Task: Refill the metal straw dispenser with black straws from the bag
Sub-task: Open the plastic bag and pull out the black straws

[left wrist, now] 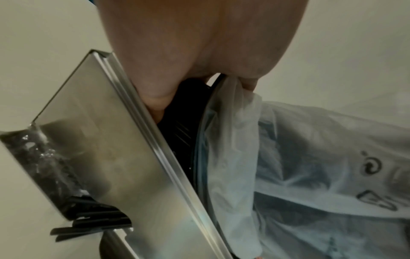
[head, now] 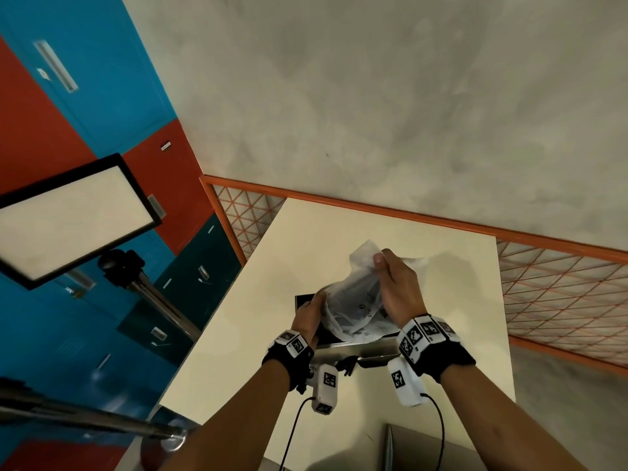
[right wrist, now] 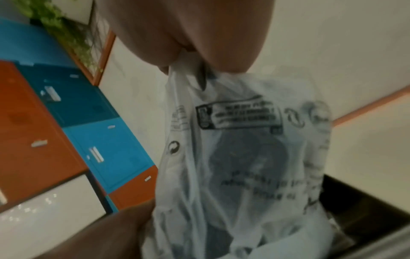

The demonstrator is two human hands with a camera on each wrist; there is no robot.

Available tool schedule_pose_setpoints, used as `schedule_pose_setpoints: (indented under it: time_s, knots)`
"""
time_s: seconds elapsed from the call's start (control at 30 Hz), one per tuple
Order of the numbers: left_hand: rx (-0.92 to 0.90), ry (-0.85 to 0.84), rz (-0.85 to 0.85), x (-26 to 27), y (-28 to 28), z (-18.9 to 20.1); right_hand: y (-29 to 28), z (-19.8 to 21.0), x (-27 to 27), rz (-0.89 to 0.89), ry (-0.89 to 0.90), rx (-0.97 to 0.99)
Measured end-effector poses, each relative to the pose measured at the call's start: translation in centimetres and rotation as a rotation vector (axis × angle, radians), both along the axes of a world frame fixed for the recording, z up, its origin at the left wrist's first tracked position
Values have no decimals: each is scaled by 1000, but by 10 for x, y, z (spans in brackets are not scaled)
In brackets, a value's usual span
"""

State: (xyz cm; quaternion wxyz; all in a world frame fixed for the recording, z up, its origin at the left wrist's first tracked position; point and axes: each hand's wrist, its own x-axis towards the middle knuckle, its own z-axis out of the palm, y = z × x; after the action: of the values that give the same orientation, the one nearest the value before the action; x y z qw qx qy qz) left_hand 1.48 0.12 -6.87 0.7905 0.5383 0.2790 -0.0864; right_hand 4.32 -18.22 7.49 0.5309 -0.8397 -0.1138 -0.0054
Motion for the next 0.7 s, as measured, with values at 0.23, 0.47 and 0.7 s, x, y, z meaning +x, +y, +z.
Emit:
schedule_pose_setpoints:
  time_s: [0.23,0.47,0.7]
  knots:
    - [82,65,-15,-3,3,2,-29,-15,3,66,73,-185]
    - [303,181,-18,16,10,-53,-32,-67,-11,-41,237,-287]
    - [250,207,-66,10,4,8,-14,-26,-2,15,28,-226]
